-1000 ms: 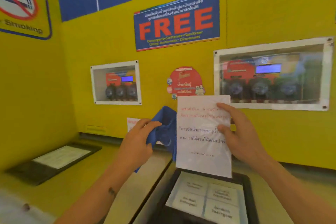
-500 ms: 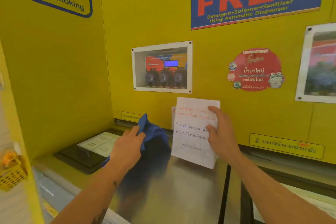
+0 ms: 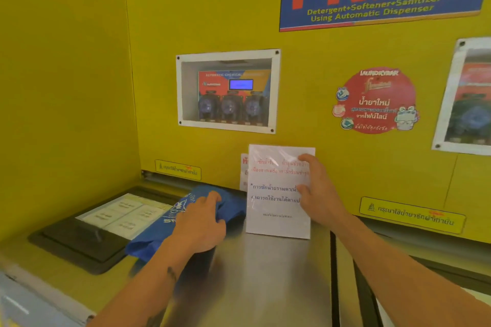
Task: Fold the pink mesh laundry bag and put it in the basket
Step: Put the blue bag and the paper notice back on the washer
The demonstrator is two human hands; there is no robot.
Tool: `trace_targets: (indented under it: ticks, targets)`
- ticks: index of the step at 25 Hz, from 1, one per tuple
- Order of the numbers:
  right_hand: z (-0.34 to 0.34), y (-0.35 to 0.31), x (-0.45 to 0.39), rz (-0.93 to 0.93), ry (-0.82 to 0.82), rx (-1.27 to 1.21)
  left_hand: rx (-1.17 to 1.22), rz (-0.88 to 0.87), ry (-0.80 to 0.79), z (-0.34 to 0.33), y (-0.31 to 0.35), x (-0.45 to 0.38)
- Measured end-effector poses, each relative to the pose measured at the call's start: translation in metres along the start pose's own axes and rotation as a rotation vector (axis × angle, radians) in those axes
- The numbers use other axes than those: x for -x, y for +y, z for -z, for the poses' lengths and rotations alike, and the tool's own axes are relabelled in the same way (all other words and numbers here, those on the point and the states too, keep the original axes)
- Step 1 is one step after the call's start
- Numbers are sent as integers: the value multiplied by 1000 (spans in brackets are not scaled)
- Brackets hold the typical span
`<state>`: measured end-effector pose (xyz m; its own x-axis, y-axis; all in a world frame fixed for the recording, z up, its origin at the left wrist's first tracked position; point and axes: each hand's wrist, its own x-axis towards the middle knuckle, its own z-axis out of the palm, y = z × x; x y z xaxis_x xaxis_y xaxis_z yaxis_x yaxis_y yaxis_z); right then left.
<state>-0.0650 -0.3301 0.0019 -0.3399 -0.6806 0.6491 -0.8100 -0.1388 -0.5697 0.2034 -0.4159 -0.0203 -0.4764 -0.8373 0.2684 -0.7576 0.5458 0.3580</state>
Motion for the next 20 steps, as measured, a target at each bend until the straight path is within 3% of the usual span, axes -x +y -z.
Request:
trace_targets:
  ticks: [3, 8, 11, 13, 16, 20]
  targets:
    - [6, 3, -8, -8, -67, 109, -96, 83, -175, -16, 1, -6]
    - [7, 4, -17, 15, -95, 206, -29, -13, 69, -25, 28, -20]
    - [9, 11, -13, 23, -101, 142, 388, -113, 21, -22, 56, -23]
    - [10, 14, -9, 19, -103, 119, 630, -73, -2, -24, 68, -21]
    - [10, 13, -6, 56, -96, 96, 651, -28, 139, -28, 72, -12]
    - [3, 11, -3, 61, -155, 103, 604, 11, 203, -27, 76, 1]
